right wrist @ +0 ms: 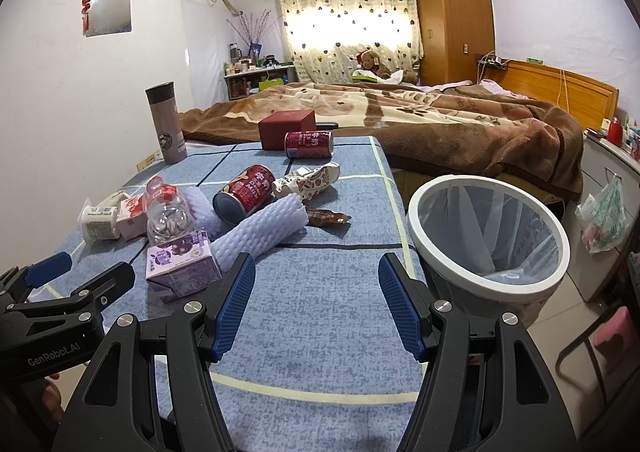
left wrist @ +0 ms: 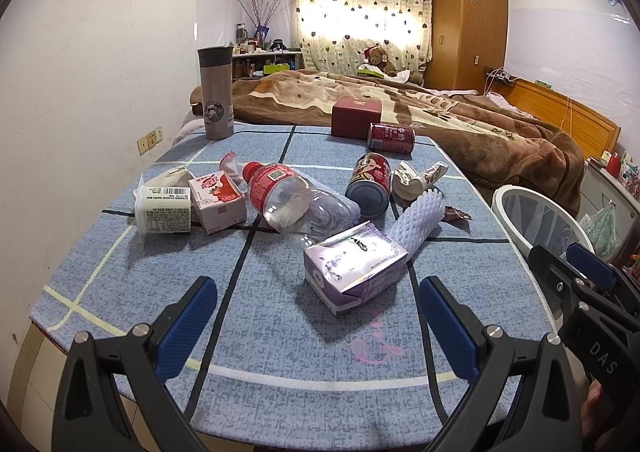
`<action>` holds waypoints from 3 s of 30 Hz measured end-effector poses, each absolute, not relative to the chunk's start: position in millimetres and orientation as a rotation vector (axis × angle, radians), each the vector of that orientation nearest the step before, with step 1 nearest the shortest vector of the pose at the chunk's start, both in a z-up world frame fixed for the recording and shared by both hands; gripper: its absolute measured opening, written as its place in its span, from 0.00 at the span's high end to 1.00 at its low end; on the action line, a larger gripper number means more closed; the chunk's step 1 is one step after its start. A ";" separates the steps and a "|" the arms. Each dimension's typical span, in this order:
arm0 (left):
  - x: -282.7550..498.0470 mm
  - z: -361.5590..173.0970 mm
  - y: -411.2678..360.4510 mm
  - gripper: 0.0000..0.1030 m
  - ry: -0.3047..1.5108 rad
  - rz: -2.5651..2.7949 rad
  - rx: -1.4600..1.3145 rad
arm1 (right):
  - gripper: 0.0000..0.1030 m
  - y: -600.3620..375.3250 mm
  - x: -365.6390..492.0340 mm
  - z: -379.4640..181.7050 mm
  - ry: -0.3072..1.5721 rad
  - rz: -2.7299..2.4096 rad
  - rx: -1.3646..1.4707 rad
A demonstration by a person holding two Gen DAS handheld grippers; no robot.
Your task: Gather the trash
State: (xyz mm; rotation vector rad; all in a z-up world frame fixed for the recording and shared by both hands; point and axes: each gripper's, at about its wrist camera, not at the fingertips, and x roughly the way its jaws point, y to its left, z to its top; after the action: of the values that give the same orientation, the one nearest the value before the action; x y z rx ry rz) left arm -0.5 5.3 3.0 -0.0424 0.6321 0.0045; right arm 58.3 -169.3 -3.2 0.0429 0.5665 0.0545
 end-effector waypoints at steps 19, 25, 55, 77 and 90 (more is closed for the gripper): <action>42.6 -22.5 7.8 0.01 0.719 -0.172 0.072 | 0.36 -166.7 85.3 -7.9 0.597 0.023 0.046; 59.0 -23.6 0.2 0.02 0.721 -0.241 0.123 | 0.36 -163.8 100.7 -11.2 0.617 0.030 0.054; 66.4 -39.6 57.1 0.32 0.796 -0.179 -0.093 | 0.36 -116.8 163.9 -32.9 0.828 0.113 0.143; 78.1 -38.6 60.0 0.32 0.826 -0.205 -0.127 | 0.66 -123.1 164.3 -40.0 0.917 0.115 0.116; 79.1 -39.5 43.8 0.42 0.828 -0.227 -0.114 | 0.77 -136.3 148.2 -36.6 0.878 0.168 0.093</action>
State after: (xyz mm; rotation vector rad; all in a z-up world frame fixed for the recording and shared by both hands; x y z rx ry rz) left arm 79.1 43.8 -39.5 -0.1143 0.8279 -0.2266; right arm 148.2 -136.3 -36.6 0.0931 0.8783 0.1684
